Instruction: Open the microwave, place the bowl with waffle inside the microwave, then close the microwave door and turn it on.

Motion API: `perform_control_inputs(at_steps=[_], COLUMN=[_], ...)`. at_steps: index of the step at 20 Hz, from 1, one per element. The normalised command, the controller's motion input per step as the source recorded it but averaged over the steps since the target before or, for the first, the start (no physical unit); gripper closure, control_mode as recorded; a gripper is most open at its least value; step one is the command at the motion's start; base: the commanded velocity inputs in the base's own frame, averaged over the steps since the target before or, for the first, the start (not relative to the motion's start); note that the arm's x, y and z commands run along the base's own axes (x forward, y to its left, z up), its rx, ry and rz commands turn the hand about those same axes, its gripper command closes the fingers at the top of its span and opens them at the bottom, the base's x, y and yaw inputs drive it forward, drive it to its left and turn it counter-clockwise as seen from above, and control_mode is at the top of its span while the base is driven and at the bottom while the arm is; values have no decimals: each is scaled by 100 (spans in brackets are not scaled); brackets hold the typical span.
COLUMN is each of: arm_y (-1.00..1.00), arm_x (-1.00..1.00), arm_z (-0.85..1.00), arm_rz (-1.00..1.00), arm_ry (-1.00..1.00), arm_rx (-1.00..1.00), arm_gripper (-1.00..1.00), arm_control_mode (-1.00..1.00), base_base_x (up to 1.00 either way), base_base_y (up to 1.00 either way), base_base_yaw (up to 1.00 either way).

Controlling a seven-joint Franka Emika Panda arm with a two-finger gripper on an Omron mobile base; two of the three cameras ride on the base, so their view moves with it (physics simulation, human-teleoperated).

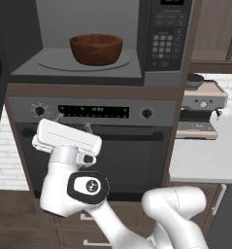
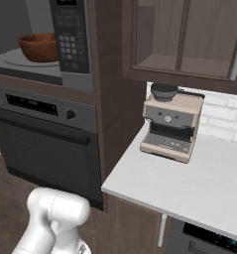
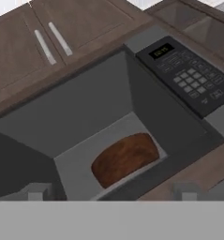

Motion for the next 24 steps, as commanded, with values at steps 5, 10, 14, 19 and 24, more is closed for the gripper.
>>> perform_control_inputs(at_steps=[5, 10, 14, 19, 24], arm_y=[95, 89, 70, 59, 41], arm_x=[-14, 0, 0, 0, 0], arm_z=[0, -9, -2, 0, 0], arm_rz=[-12, -10, -8, -9, -10], arm_ry=[-13, -4, -8, -10, -14], arm_rx=[-7, -8, -4, -3, -5], arm_gripper=[-100, -100, -100, -100, -100], arm_control_mode=[-100, -100, -100, -100, -100], base_base_x=[0, 0, 0, 0, 0], base_base_y=[0, 0, 0, 0, 0], base_base_yaw=[0, 0, 0, 0, 0])
